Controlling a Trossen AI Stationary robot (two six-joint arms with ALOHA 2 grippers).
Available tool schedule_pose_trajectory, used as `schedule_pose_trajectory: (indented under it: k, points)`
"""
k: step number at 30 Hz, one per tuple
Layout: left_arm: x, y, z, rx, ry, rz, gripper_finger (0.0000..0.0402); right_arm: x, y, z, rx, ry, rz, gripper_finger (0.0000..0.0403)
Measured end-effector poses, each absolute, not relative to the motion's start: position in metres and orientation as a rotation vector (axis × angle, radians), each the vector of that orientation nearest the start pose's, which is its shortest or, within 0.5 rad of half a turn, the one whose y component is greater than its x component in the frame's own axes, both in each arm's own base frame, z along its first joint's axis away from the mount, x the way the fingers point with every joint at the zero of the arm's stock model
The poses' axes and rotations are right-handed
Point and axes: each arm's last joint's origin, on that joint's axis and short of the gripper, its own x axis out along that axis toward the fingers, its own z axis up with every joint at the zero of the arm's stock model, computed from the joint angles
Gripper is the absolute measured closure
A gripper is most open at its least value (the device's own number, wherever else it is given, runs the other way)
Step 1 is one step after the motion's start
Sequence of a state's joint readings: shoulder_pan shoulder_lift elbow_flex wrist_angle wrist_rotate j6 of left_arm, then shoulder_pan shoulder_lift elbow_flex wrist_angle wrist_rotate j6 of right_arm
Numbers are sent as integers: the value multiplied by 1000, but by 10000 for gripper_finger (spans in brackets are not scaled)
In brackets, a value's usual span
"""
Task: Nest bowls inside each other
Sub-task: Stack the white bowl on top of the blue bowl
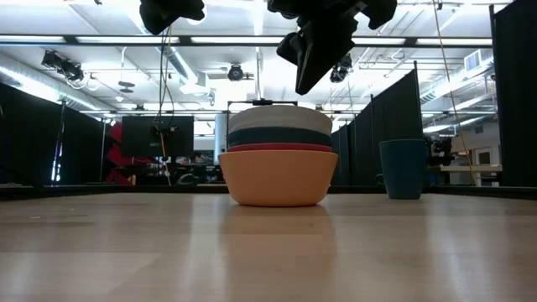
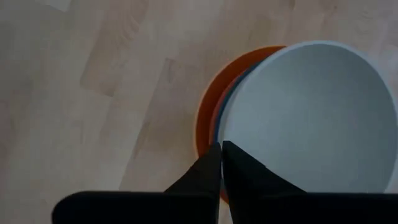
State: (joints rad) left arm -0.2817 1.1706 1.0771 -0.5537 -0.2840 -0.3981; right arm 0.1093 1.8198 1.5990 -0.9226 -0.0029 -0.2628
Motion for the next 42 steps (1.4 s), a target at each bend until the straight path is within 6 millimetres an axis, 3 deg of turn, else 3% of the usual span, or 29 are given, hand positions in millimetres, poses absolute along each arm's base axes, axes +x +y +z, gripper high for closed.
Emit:
schedule_pose_trajectory:
  k: [42]
  points:
    - [236, -60, 326, -204, 611, 126, 344, 383, 41, 258, -307, 1182, 220, 403]
